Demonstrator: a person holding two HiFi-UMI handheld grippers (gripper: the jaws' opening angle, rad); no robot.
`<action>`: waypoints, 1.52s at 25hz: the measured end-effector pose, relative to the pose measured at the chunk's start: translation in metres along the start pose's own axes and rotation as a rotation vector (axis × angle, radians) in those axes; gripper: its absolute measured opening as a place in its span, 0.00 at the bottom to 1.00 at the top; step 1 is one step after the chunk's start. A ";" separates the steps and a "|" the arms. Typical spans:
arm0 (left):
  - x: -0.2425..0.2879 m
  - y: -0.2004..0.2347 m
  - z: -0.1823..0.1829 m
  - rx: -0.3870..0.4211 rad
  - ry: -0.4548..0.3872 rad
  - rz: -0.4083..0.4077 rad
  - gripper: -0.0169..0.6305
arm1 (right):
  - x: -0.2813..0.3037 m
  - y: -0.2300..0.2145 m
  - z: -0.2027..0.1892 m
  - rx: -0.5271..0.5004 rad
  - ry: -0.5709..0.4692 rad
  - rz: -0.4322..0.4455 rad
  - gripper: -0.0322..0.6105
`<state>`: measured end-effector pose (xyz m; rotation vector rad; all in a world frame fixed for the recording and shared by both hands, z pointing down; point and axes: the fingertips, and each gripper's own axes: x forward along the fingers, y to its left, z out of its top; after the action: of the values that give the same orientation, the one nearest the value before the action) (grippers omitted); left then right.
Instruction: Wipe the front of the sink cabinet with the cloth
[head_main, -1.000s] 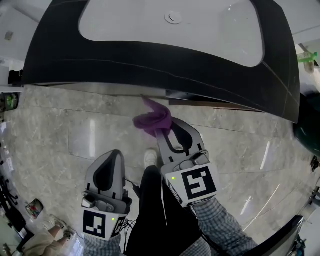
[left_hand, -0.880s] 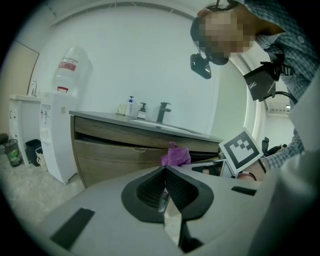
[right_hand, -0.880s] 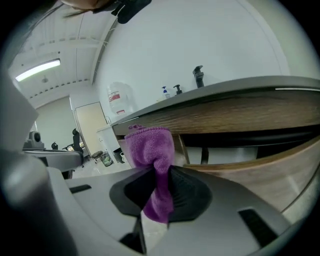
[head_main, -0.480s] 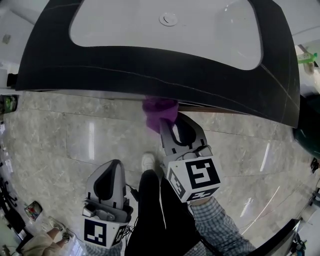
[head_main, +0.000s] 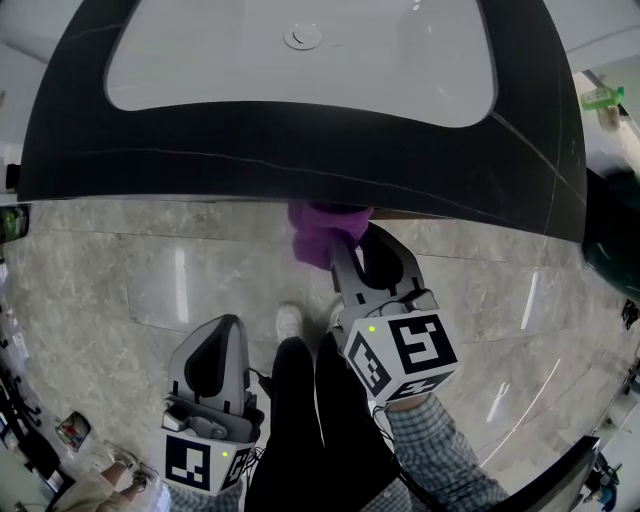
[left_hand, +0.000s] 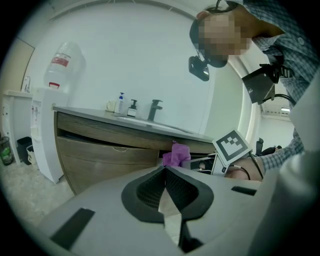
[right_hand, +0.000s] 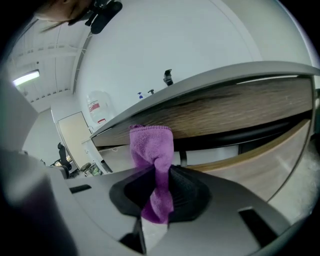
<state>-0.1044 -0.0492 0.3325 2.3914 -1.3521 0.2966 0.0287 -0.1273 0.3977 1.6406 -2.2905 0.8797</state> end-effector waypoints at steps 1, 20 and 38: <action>0.003 -0.003 -0.001 0.004 0.004 -0.007 0.04 | -0.003 -0.007 0.001 0.003 -0.002 -0.011 0.17; 0.046 -0.067 -0.008 0.045 0.051 -0.147 0.04 | -0.060 -0.117 0.017 0.029 -0.086 -0.173 0.17; 0.074 -0.108 -0.015 0.078 0.082 -0.223 0.04 | -0.109 -0.207 0.030 0.029 -0.163 -0.316 0.17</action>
<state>0.0258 -0.0498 0.3495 2.5359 -1.0438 0.3859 0.2630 -0.1011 0.3953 2.0807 -2.0369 0.7334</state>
